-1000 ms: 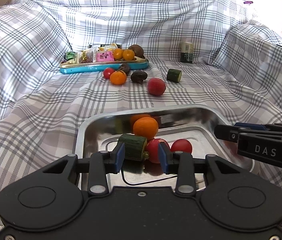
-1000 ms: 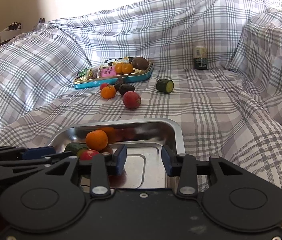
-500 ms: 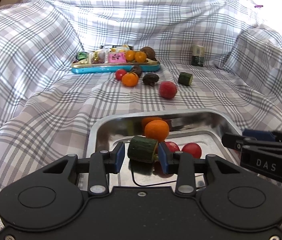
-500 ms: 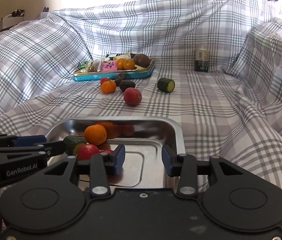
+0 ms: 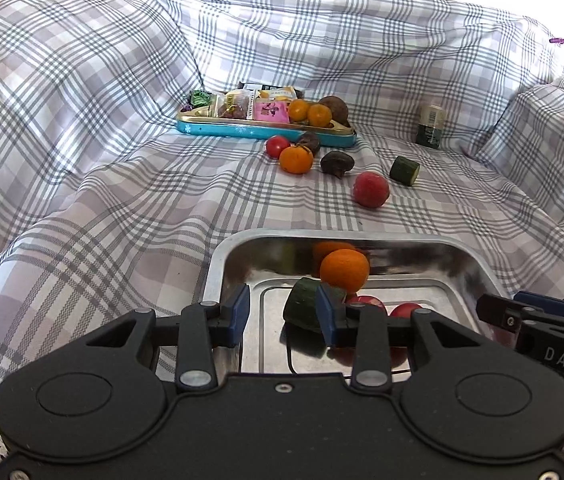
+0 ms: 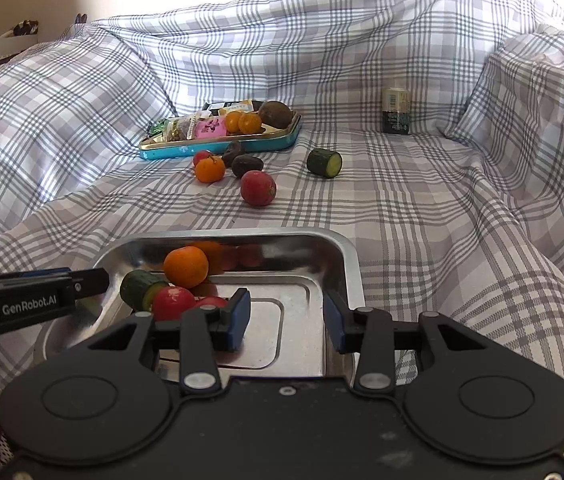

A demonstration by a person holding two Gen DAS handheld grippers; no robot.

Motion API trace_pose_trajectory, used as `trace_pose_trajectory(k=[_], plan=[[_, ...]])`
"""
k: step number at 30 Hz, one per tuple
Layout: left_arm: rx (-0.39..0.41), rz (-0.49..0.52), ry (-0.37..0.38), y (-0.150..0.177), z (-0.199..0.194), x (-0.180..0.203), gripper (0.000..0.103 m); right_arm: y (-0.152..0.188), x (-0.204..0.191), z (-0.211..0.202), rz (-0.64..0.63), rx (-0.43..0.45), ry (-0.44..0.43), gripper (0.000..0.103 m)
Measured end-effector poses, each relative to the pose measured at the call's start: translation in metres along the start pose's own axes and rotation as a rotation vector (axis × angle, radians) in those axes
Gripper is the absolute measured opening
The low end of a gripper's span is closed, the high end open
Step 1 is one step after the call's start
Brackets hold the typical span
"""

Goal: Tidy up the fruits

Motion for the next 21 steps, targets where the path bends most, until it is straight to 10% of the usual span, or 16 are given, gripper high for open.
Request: trace_pose_trajectory(k=[21], plan=[[-0.005, 0.088, -0.040, -0.035, 0.013, 0.004, 0.045, -0.027, 0.006, 0.033, 0.083, -0.106, -0.035, 0.042]])
Point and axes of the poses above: each gripper's, at about its wrist camera, not at the fingertips, and z roughly the way its jaws point, x to its right, y to its underside, the point moved 4 cm from there along z, roughly the way its jaws point, and after that the axes turned 8 degrees about -y, right-handed, at the moved point
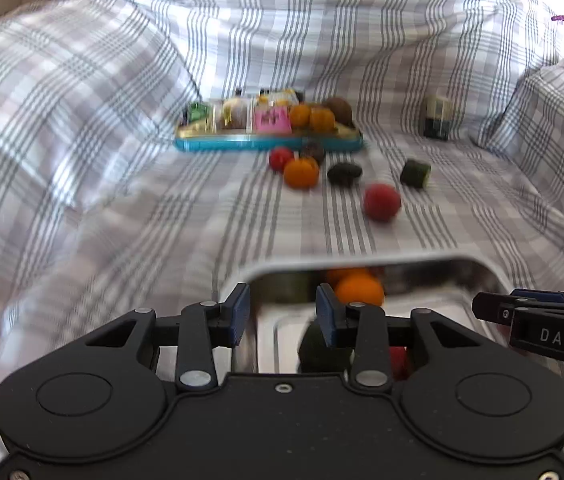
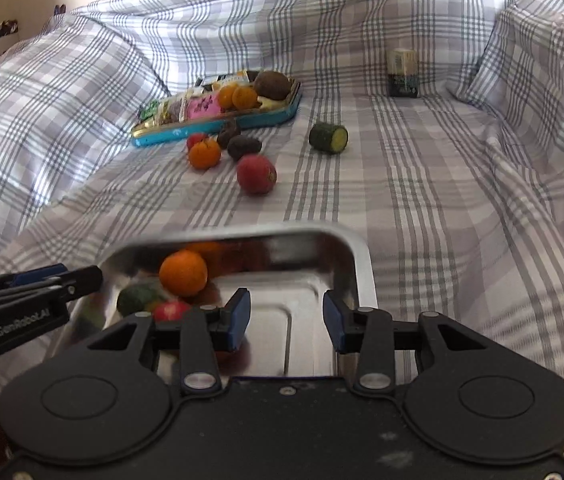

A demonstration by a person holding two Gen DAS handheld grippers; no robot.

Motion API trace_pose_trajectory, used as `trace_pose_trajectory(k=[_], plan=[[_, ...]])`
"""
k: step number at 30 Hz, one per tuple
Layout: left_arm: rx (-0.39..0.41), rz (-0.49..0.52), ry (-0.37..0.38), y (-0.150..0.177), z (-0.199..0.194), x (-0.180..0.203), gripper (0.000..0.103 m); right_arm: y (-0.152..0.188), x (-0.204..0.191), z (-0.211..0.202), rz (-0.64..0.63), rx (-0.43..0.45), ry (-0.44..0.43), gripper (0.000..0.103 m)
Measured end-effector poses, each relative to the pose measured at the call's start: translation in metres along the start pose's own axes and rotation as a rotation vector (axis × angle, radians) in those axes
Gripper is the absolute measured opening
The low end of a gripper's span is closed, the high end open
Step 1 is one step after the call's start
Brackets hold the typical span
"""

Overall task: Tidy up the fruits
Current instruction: 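Move the left tool to the mandarin while the right tool moves to the red radish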

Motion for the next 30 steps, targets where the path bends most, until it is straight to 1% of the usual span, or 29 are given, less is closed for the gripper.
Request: trace_pose_trajectory(k=[4, 8, 11, 14, 19, 25, 30], plan=[[0.046, 0.033, 0.002, -0.024, 0.012, 0.001, 0.045, -0.021, 0.001, 0.012, -0.021, 0.031, -0.005, 0.042], [0.093, 0.072, -0.014, -0.047, 0.030, 0.007, 0.045, -0.040, 0.001, 0.027, -0.058, 0.065, -0.008, 0.042], [0.105, 0.084, 0.002, -0.063, 0.045, 0.012, 0.045, -0.054, 0.000, 0.038, -0.090, 0.086, -0.011, 0.041], [0.103, 0.084, 0.029, -0.078, 0.061, 0.015, 0.046, -0.067, -0.002, 0.051, -0.121, 0.104, -0.015, 0.041], [0.073, 0.087, 0.045, -0.091, 0.090, 0.021, 0.046, -0.084, -0.005, 0.072, -0.153, 0.120, -0.025, 0.042], [0.021, 0.090, 0.071, -0.094, 0.119, 0.026, 0.046, -0.089, -0.009, 0.098, -0.171, 0.093, -0.046, 0.042], [0.012, 0.098, 0.057, -0.099, 0.141, 0.027, 0.046, -0.088, -0.015, 0.114, -0.203, 0.070, -0.060, 0.042]])
Point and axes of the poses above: each gripper's, at about its wrist camera, not at the fingertips, and z roughly the way its jaws point, x to its right, y to its underside, the point moved 4 cm from there along z, roughly the way its jaws point, and after that the axes turned 8 degrees about -y, right-handed, at the moved point
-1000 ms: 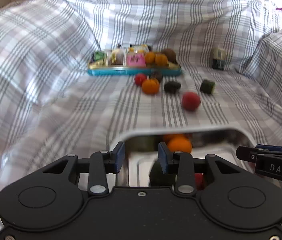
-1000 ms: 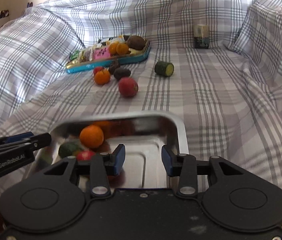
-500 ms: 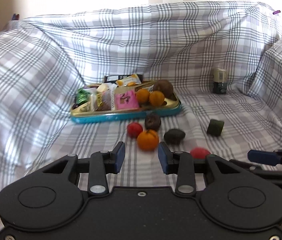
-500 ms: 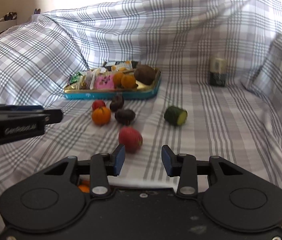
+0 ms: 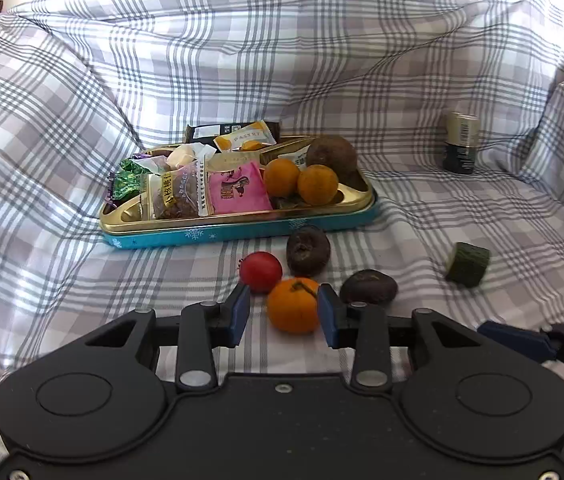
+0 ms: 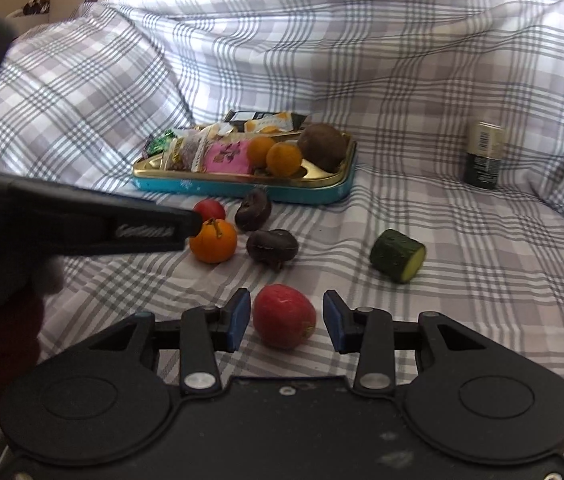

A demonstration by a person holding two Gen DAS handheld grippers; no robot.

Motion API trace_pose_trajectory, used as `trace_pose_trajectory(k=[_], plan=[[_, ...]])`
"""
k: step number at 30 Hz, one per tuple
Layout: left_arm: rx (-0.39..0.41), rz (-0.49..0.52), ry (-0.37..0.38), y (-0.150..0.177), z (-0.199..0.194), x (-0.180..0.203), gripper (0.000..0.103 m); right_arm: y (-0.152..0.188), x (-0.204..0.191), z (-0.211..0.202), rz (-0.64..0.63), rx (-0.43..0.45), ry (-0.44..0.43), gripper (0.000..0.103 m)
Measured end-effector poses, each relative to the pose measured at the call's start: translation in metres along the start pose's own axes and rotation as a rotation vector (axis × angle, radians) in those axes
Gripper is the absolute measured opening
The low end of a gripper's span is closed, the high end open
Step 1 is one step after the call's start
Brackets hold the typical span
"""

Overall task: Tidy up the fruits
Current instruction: 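Move the left tool to the mandarin while the right tool moves to the red radish, then close the left tool on the mandarin while the right tool grasps the red radish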

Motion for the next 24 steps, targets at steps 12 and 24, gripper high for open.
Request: trace_pose_trajectory(k=[12, 24], plan=[[0.009, -0.033, 0.048, 0.005, 0.023, 0.003, 0.049, 0.006, 0.005, 0.018, 0.037, -0.035, -0.017, 0.043], [0.063, 0.051, 0.028, 0.013, 0.021, 0.018, 0.051, 0.012, 0.005, 0.024, 0.019, -0.047, -0.013, 0.043]])
Point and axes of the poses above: each gripper's, at about its wrist camera, not at the fingertips, and z roughly the way its jaws point, x to its right, y to its underside, the point moved 4 cm from there along z, roughly the way its jaws point, and after that the axes turned 8 degrees about -y, right-handed, at the moved point
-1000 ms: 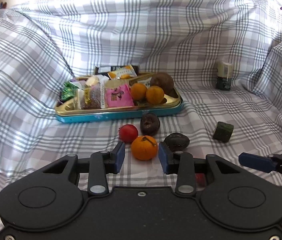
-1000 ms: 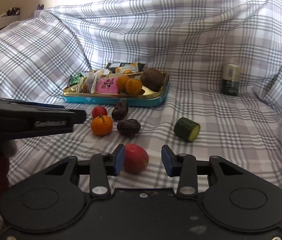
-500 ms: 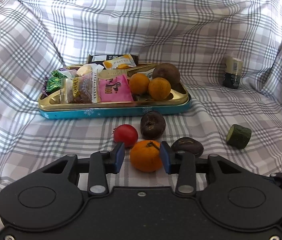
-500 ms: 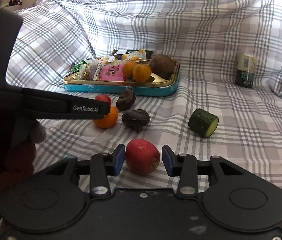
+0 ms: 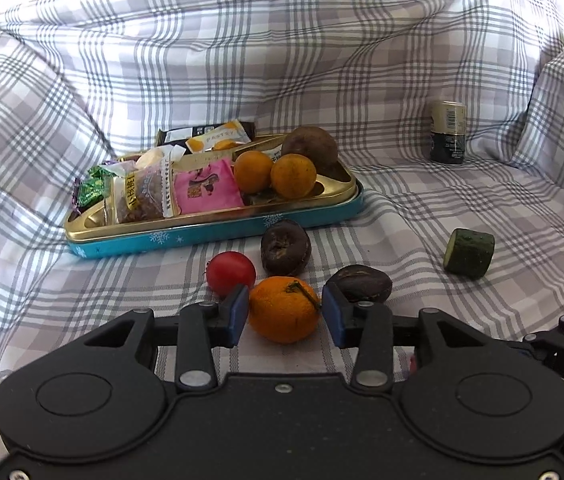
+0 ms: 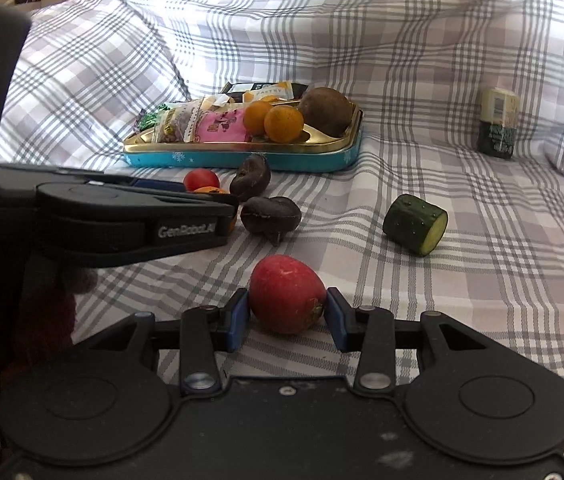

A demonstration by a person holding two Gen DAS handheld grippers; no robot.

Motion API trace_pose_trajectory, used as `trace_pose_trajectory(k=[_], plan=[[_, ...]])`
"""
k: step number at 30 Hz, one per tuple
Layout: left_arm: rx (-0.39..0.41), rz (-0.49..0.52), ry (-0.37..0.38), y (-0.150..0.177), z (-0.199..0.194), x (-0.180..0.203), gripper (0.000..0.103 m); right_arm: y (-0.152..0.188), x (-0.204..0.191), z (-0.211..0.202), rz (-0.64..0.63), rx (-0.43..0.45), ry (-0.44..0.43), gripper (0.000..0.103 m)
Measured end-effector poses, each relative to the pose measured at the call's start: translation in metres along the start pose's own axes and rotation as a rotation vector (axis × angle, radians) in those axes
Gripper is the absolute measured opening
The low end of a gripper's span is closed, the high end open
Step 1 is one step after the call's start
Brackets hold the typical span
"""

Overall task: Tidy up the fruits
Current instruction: 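Close the left tool on the mandarin while the right tool grasps the red radish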

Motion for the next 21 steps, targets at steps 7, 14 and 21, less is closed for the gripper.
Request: trace_pose_trajectory(k=[7, 14, 21], plan=[[0.014, -0.032, -0.009, -0.001, -0.001, -0.004, 0.051, 0.002, -0.002, 0.001, -0.038, 0.011, 0.006, 0.045], [-0.026, -0.024, -0.026, 0.001, 0.007, -0.004, 0.052, 0.001, -0.001, 0.001, -0.024, 0.010, -0.001, 0.045], [-0.063, -0.090, 0.008, -0.001, 0.014, -0.012, 0.054, 0.001, -0.001, 0.001, -0.025, 0.011, -0.002, 0.046]])
Point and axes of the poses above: each gripper's, at about its wrist camera, not at the fingertips, and z roughly the way its jaws point, x to its right, y to its underside, the point moved 4 cm from there along z, roughly the way its jaws point, and after that the axes turned 8 degrees about -y, right-handed, at the moved point
